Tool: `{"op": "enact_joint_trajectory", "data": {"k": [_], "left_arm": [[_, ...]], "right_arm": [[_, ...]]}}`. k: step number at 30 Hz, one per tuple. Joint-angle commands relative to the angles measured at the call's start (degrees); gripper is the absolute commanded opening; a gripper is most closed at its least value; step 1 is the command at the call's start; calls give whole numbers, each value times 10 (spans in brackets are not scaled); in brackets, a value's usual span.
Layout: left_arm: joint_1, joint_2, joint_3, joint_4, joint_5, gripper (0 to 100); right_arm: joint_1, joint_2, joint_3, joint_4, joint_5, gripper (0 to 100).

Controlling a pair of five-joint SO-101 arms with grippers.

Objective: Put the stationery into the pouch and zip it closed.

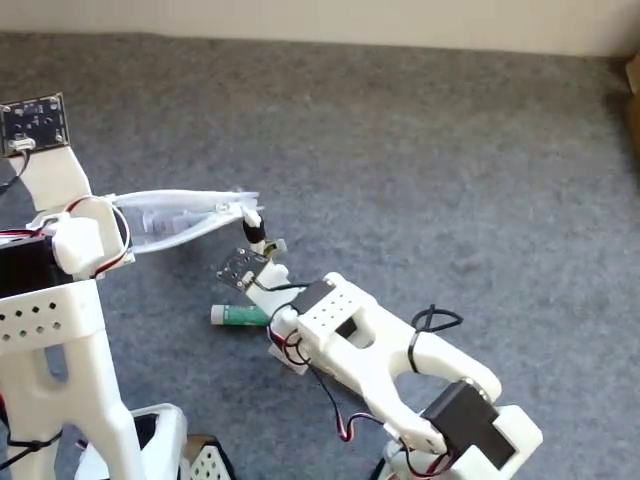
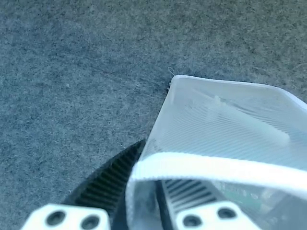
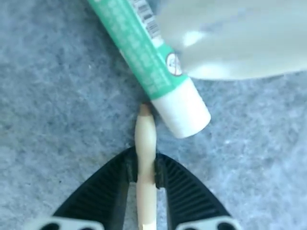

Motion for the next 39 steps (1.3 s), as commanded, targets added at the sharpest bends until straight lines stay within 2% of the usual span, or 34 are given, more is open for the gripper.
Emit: {"op": "enact_joint_trajectory", "data": {"k": [1,7,16,28,39], "left_arm": [[-9,0,8,-7,4,7],[-9,0,8,-7,4,7],[-8,0,9,-7,4,7],[-9,0,9,-7,4,7],[-9,0,9,-7,4,7]], "right_arm": [[21,1,-5,10,6,5],[23,-51,0,10,6,5],[86,-209,37,7,6,5],[114,-344,39,10,4,5],[124,-530,108,9,4,5]]}}
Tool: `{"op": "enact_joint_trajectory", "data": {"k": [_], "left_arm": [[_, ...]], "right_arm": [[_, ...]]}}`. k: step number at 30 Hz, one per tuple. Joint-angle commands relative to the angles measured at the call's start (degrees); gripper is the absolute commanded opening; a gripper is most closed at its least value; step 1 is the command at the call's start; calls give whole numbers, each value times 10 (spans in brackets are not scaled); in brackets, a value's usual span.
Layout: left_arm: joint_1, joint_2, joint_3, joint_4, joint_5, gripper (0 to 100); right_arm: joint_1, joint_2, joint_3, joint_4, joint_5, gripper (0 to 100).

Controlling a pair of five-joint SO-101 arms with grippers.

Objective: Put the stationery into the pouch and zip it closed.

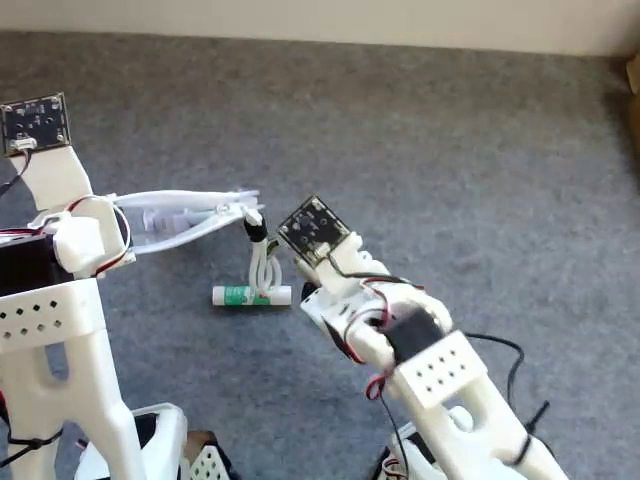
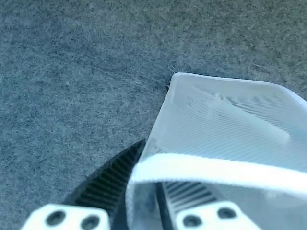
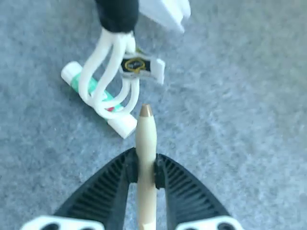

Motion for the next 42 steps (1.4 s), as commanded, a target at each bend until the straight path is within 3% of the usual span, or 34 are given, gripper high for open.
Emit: {"op": "enact_joint_trajectory", "data": {"k": [1,24,38,42], "left_arm": [[-9,0,8,-7,4,7],[-7,0,7,-7,4,7],[12,0,7,-8,5,7],[35,0,8,-8,5,7]], "right_arm": [[7,-79,11,3,4,5],[4,-364,63,-5,7,5],[-1,-376,62,-221,5,5],[-68,-375,62,-270,8,5]]}}
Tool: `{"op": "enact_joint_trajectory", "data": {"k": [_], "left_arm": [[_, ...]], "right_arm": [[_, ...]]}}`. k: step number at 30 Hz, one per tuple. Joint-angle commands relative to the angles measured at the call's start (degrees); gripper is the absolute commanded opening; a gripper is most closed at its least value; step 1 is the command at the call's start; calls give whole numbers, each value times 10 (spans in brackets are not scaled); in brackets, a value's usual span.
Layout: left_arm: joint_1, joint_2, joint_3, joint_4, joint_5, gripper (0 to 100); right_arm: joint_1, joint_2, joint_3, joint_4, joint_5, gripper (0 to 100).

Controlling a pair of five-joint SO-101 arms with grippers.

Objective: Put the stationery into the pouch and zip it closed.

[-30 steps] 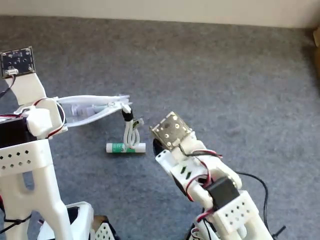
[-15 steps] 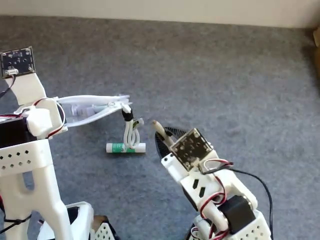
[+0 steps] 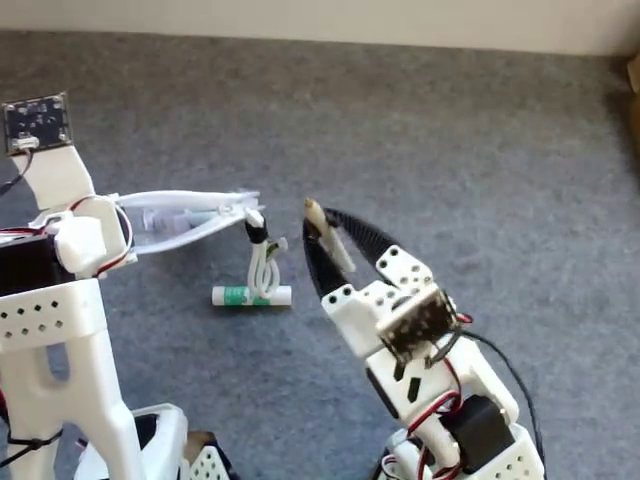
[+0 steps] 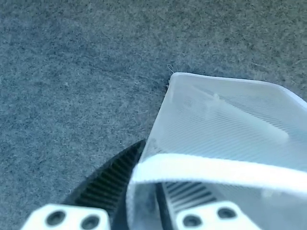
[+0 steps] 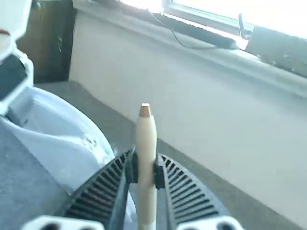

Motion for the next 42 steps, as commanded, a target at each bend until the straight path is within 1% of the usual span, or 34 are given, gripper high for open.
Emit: {"op": "enact_joint_trajectory", "data": {"k": [1,4,7,12,18,21,23,27,32,35,38,42], "left_arm": [[23,0,8,-8,5,7],[23,0,8,-7,5,7],[23,0,12,-7,5,7],[23,0,14,-9,5,7],[23,0,14,-10,5,7],[23,0,14,-10,8,7],[23,0,14,-10,22,7],[23,0,14,-10,23,7],[23,0,14,-10,23,7],[23,0,14,-10,23,7],[23,0,14,-11,23,7],[23,0,14,-11,22,7]], "right_arm": [[-66,-7,-13,-53,8,5],[-109,-7,-13,-83,8,5],[-133,-7,-13,-124,8,5],[-150,-6,-13,-196,8,5],[-154,-2,-13,-246,8,5],[-154,31,-13,-295,8,5],[-154,63,-13,-332,6,5],[-154,124,-14,-416,5,5],[-155,191,-14,-488,4,5],[-155,220,-14,-518,4,5],[-170,240,-15,-538,5,5],[-194,262,-42,-537,6,5]]}}
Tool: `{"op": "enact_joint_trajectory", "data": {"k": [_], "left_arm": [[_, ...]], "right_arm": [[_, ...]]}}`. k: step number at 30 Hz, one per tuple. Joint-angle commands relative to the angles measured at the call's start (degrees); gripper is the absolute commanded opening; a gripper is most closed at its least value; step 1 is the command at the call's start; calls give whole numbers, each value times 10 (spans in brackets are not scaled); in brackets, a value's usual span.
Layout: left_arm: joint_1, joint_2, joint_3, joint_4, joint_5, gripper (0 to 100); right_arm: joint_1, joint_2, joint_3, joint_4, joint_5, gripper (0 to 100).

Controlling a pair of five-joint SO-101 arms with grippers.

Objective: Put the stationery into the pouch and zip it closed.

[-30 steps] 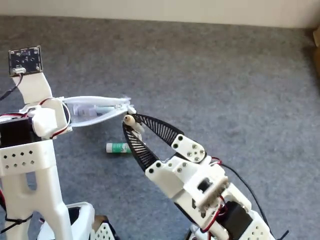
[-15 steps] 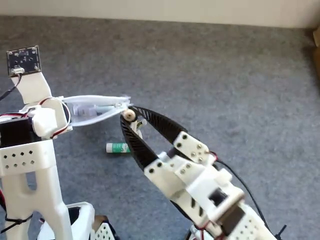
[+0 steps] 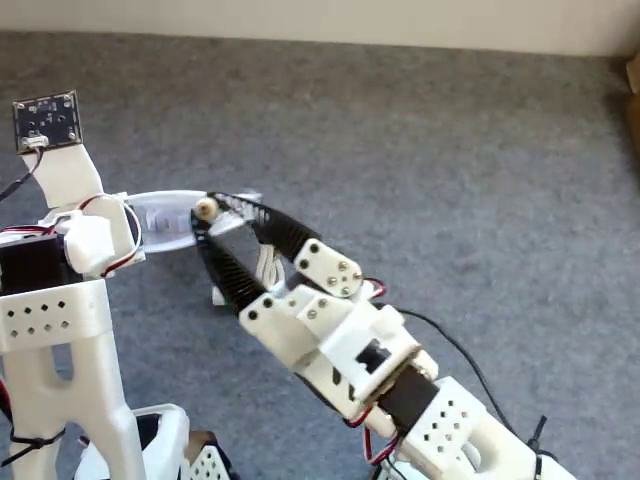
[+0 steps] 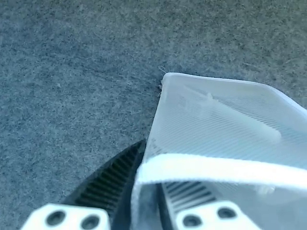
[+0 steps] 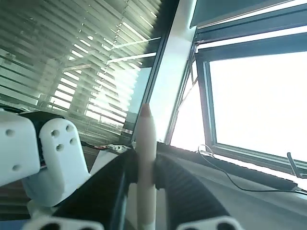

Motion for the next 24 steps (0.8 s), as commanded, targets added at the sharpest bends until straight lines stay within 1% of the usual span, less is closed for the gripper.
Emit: {"op": "enact_joint_trajectory", "data": {"k": [1,24], "left_arm": [[9,0,14,-9,7,7],[7,0,15,-6,6,7]], "right_arm": [[-17,19,-45,-15,6,5],[-15,189,-48,-19,8,5]]}}
